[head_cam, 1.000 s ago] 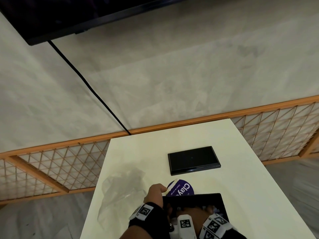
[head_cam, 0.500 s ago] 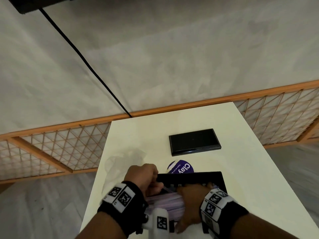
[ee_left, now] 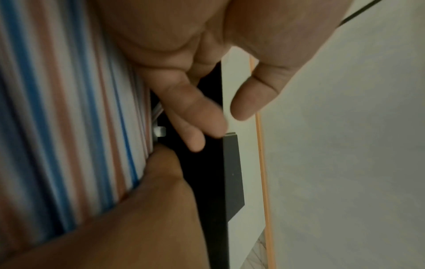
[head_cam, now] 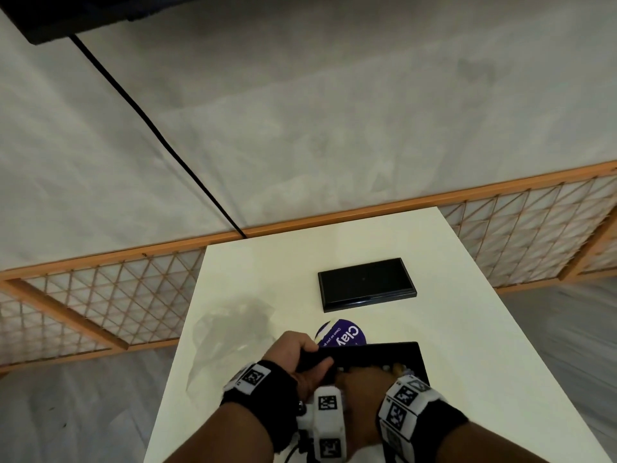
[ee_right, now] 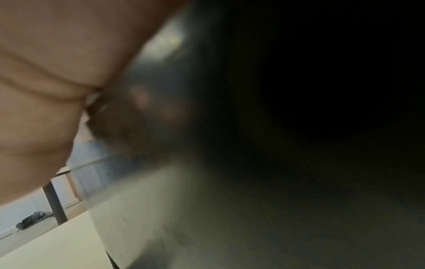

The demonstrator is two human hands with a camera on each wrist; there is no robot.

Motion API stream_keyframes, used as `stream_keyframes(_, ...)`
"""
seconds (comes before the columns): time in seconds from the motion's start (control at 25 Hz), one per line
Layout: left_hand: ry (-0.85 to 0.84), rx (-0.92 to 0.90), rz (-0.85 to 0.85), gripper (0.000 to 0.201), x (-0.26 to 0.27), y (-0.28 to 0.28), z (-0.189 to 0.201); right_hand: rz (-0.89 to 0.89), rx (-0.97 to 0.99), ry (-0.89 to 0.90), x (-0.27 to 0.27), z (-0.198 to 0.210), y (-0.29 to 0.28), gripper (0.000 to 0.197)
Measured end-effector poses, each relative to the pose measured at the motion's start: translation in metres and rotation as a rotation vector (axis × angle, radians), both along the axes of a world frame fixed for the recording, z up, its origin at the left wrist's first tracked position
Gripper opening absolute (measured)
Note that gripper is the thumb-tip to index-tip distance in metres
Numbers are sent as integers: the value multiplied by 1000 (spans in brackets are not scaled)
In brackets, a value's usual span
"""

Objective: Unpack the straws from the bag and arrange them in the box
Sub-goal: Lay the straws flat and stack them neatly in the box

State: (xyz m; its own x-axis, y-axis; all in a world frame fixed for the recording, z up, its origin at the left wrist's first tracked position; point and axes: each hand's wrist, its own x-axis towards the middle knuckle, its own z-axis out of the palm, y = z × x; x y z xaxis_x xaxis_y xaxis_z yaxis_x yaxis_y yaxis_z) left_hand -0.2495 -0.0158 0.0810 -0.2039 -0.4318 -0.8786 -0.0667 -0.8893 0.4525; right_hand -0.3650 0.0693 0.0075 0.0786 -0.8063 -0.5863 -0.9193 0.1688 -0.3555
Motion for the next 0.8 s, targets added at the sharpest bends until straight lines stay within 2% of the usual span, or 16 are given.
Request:
stream_keyframes(0.08, -18, -10, 35, 10, 0, 0, -2, 5, -78, -5, -1, 11, 5, 70)
stream_keyframes(0.16, -60, -81, 48, 6, 3, -1, 2, 3, -101, -35, -2, 25, 11, 82)
stream_keyframes(0.24, -100, -190, 71, 4, 10, -3, 14, -14, -67, -21, -4, 39, 16, 95)
stream_keyframes(0.4, -209, -458, 126, 5, 36, -14, 37, -44, -15, -16, -6, 46, 18, 94)
stream_keyframes(0.6, -429, -649, -7, 13, 63, -14, 35, -78, -5, -14, 0, 47, 18, 103)
stream_keyframes(0.72, -489, -692, -44, 34, 77, -15, 22, -75, 24, -20, 3, 49, 18, 111)
stream_keyframes(0.8, -637, -823, -248, 38, 87, -17, 19, -80, 43, -6, 4, 51, 17, 110)
